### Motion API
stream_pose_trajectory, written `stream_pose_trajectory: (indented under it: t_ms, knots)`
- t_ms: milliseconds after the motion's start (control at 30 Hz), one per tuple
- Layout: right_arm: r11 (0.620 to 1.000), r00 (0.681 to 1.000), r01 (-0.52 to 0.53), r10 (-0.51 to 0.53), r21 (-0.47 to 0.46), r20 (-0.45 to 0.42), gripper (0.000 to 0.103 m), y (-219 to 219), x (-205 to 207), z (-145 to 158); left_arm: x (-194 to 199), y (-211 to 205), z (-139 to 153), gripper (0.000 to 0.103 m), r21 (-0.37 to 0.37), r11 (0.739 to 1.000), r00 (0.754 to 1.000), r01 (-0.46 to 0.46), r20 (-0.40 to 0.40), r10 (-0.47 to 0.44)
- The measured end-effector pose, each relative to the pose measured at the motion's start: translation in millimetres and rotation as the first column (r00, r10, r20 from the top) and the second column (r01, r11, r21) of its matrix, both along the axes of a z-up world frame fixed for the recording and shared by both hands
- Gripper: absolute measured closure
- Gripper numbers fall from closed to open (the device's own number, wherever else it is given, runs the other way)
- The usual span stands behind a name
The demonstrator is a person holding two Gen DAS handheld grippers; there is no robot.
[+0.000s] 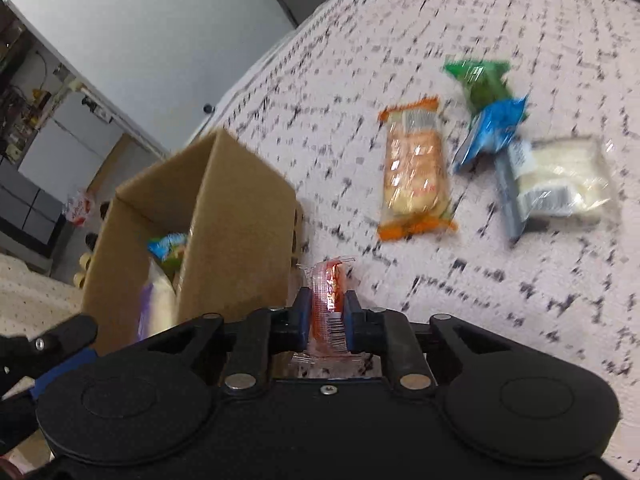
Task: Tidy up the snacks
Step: 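Carry the clear bar and red packet into the box and release both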
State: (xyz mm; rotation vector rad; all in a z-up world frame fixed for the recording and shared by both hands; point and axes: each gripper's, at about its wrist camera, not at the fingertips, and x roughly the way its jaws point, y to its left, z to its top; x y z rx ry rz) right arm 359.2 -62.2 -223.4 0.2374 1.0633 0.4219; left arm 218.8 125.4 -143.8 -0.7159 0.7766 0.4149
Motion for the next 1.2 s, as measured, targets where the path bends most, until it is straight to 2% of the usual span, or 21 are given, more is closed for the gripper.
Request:
stream_pose_trajectory:
  t_ms: [167, 300, 467, 667, 767, 800, 833, 900, 1000, 1067, 1133, 1200]
  knots:
    - [0.999, 0.998, 0.037, -0.039, 0.032, 0.05, 0.087, -11, -1, 21, -8, 7, 6, 0.06, 0.008, 1.0, 1.0, -0.019, -0.004, 0.019]
    - [0.997, 0.994, 0.029, -0.036, 0.066, 0.1, 0.087, -12, -7, 42, -13, 7, 10, 0.052, 0.04, 0.999, 1.0, -0.024, -0.014, 0.025]
    - [0.993, 0.989, -0.018, 0.0, 0.116, 0.149, 0.087, -7, -13, 67, -20, 7, 15, 0.048, 0.056, 0.998, 0.999, -0.031, -0.021, 0.032]
    - [0.977, 0.982, -0.089, 0.053, 0.194, 0.184, 0.086, 6, -19, 86, -28, 9, 28, 0.034, 0.096, 0.994, 0.999, -0.046, -0.02, 0.048]
    - [0.969, 0.977, -0.108, 0.062, 0.223, 0.204, 0.081, 8, -24, 93, -31, 7, 34, 0.029, 0.124, 0.991, 0.998, -0.058, -0.028, 0.062]
    - [0.967, 0.975, -0.111, 0.061, 0.228, 0.216, 0.076, 8, -25, 96, -31, 7, 36, 0.028, 0.126, 0.99, 0.998, -0.056, -0.027, 0.06]
    - [0.966, 0.973, -0.112, 0.058, 0.232, 0.225, 0.066, 6, -25, 98, -32, 6, 39, 0.026, 0.126, 0.991, 0.998, -0.052, -0.028, 0.056]
    - [0.965, 0.971, -0.097, 0.038, 0.244, 0.237, 0.054, -1, -25, 104, -32, 3, 42, 0.023, 0.127, 0.991, 0.998, -0.045, -0.032, 0.049]
    - [0.968, 0.969, -0.081, 0.021, 0.236, 0.245, 0.049, -12, -28, 109, -33, -4, 48, 0.021, 0.146, 0.989, 0.999, -0.036, -0.024, 0.04]
    - [0.973, 0.968, -0.072, 0.015, 0.22, 0.249, 0.039, -19, -30, 111, -33, -10, 49, 0.02, 0.15, 0.988, 0.999, -0.028, -0.024, 0.032]
    - [0.977, 0.965, -0.066, 0.01, 0.204, 0.263, 0.02, -27, -34, 115, -33, -17, 51, 0.016, 0.156, 0.987, 0.999, -0.022, -0.019, 0.025]
    - [0.981, 0.96, -0.061, 0.008, 0.184, 0.278, 0.013, -36, -37, 121, -32, -25, 53, 0.01, 0.176, 0.984, 1.0, -0.021, -0.01, 0.023]
